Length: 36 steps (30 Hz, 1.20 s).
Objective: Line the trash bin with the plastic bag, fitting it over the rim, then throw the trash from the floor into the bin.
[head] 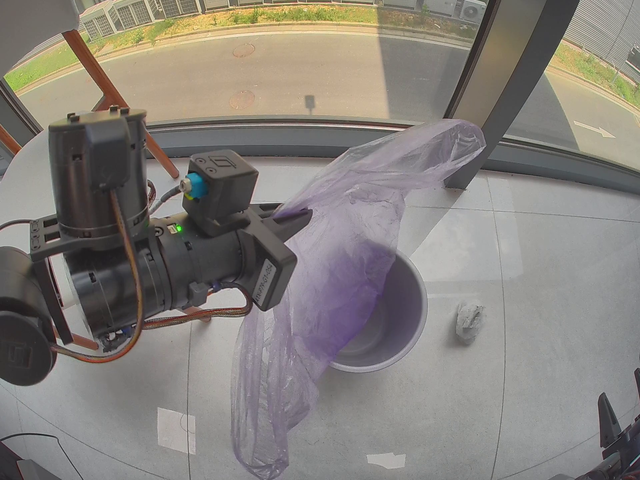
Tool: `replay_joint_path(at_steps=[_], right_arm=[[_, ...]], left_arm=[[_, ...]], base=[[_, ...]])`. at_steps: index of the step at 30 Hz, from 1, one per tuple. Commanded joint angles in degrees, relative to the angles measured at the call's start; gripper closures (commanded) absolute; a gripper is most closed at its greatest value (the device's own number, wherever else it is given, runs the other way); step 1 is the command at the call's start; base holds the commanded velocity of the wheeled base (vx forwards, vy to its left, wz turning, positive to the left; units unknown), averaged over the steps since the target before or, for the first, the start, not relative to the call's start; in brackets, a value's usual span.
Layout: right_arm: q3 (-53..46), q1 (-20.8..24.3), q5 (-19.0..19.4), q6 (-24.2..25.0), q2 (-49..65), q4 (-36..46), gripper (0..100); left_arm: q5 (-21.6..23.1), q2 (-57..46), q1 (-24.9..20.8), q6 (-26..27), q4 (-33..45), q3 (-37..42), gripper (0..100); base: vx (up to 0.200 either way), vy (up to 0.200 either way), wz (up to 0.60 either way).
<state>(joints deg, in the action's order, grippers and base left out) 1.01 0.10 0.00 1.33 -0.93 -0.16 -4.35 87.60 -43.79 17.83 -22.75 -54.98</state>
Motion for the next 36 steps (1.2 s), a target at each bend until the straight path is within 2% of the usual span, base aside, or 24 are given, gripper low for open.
replay_joint_path(at_steps=[1,9,19,33,36], right_arm=[[-1.01,-0.01,0.00,-0.01,0.93,-0.02,0],[-1.01,-0.01,0.00,-0.01,0.93,-0.02,0],[-1.01,-0.10,0.00,-0.01,0.93,-0.02,0],[-1.01,-0.10,0.35,-0.80,0.93,0.16,0],[-1.01,-0.19,0.53,-1.50,0.93,0.25,0]], left_arm=[[-0.04,1.52,-0.16,0.09,-0.02,-0.04,100],[0.05,3.54,-0.42,0.18,-0.02,-0.22,100],[0.13,6.79,-3.85,0.09,-1.86,0.05,100],[-0.04,6.18,-3.58,-0.08,-2.13,5.94,100],[-0.04,5.65,-3.67,0.01,-4.23,8.05,100]], base=[[0.000,0.000,0.00],[0.000,0.000,0.00],[0.000,0.000,0.00],[0.000,0.000,0.00],[0.000,0.000,0.00]])
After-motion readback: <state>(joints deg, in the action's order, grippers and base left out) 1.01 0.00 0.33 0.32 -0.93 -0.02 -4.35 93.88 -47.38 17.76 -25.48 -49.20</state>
